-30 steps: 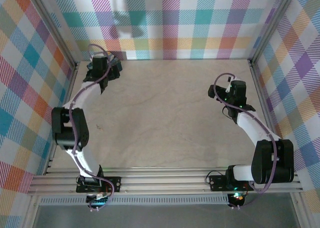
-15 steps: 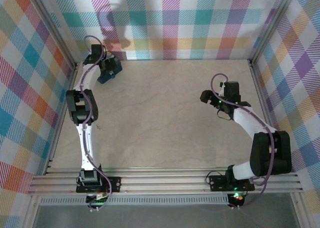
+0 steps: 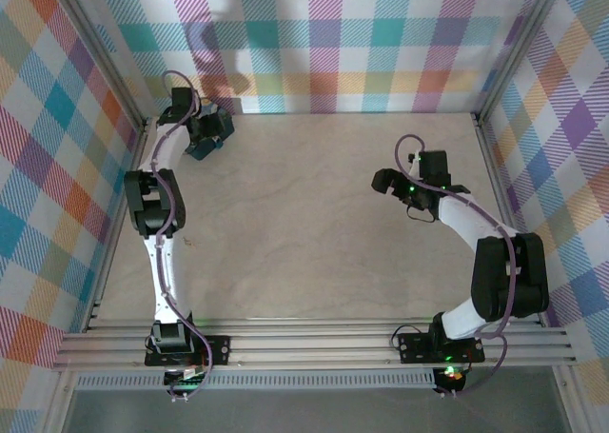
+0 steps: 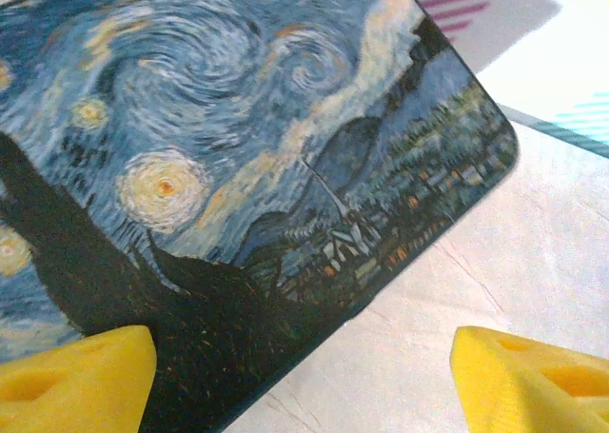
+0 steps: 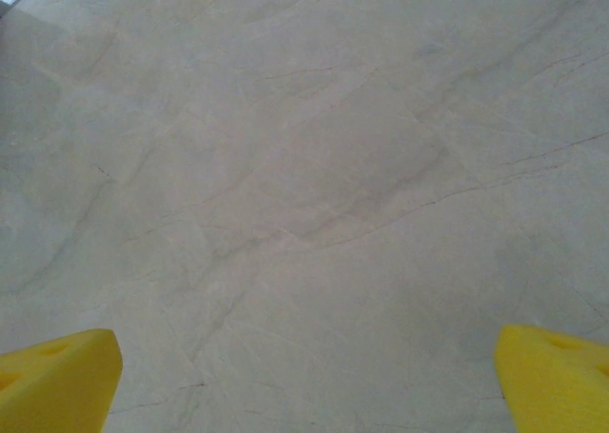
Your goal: Unlock a padlock with a key
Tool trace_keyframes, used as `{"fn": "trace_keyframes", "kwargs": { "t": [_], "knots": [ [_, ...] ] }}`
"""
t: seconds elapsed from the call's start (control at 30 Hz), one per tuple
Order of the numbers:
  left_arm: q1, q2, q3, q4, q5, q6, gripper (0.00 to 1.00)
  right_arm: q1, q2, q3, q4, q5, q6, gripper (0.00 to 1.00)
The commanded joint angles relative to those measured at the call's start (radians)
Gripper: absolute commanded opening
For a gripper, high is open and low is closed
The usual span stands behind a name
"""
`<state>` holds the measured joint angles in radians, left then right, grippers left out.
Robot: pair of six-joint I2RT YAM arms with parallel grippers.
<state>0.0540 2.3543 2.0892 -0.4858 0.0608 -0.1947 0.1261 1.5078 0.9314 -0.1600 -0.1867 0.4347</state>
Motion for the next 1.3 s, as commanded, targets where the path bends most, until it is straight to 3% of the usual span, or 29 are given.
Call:
{"fn": "trace_keyframes", "kwargs": {
  "t": [0.0,0.13,0.43,0.63,1.03,1.27],
  "knots": [
    [-0.013,-0.061,-0.185,-0.011,0.138,-0.044,0.8,0.007,-0.064,0.001,-0.028,-0.017,0.01,1.0],
    [-0.046,-0.147,-0.347,0.06,0.154,-0.062,0.8,0.008,-0.113,-0.019,-0.044,-0.023,0.014,1.0],
    [-0.162,-0.243,-0.536,0.121,0.204,-0.061,0.74,0.009,-0.245,-0.08,-0.083,-0.016,0.018,1.0],
    [-0.295,-0.254,-0.549,0.096,0.204,-0.062,0.73,0.009,-0.316,-0.132,-0.104,-0.008,0.033,1.0],
    [-0.65,-0.29,-0.541,0.085,0.178,-0.044,0.71,0.008,-0.373,-0.175,-0.131,-0.006,0.063,1.0],
    [-0.698,-0.487,-0.641,0.067,0.091,-0.064,0.72,0.01,-0.297,-0.12,-0.143,-0.052,0.068,0.99]
  ]
}}
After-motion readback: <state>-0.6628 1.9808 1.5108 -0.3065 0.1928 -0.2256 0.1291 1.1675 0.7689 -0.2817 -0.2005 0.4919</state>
